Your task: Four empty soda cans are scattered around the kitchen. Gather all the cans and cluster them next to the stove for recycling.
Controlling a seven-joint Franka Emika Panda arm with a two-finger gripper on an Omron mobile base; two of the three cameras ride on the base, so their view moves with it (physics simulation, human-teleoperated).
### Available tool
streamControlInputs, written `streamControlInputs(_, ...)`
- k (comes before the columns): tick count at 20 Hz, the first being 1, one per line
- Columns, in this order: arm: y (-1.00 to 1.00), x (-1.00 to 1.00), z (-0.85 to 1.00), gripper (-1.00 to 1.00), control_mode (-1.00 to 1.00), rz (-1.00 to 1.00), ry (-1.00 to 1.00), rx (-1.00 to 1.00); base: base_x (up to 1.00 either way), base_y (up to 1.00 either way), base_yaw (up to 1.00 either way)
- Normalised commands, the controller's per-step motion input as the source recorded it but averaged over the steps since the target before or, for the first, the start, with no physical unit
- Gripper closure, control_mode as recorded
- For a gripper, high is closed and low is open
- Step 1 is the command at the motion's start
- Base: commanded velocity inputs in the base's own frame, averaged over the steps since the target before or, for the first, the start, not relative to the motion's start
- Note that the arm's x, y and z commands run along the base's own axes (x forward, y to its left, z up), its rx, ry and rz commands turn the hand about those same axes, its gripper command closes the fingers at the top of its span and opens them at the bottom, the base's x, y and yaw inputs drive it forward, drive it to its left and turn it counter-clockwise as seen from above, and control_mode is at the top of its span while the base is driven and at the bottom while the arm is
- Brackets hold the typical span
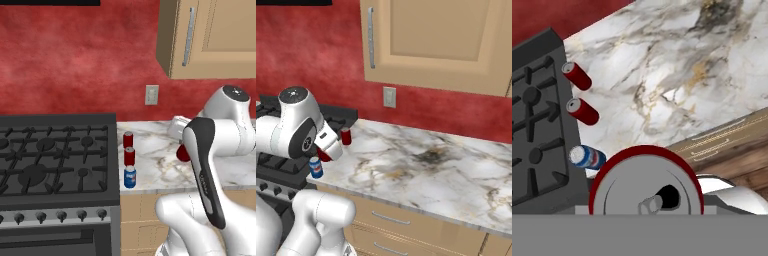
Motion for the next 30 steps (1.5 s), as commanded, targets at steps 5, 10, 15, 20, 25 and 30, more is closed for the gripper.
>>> streamControlInputs(5,0.14,0.36,-0.03,1.00,-1.00,0.00,0.00,0.00,0.00,0.00,0.00)
streamControlInputs(10,0.03,0.31,-0.09,1.00,-1.00,0.00,0.00,0.00,0.00,0.00,0.00)
streamControlInputs(15,0.00,0.06,-0.08,1.00,-1.00,0.00,0.00,0.00,0.00,0.00,0.00)
streamControlInputs(20,0.04,0.00,-0.14,1.00,-1.00,0.00,0.00,0.00,0.00,0.00,0.00)
streamControlInputs(25,0.10,0.05,-0.11,1.00,-1.00,0.00,0.00,0.00,0.00,0.00,0.00)
streamControlInputs(30,0.07,0.26,-0.13,1.00,-1.00,0.00,0.00,0.00,0.00,0.00,0.00)
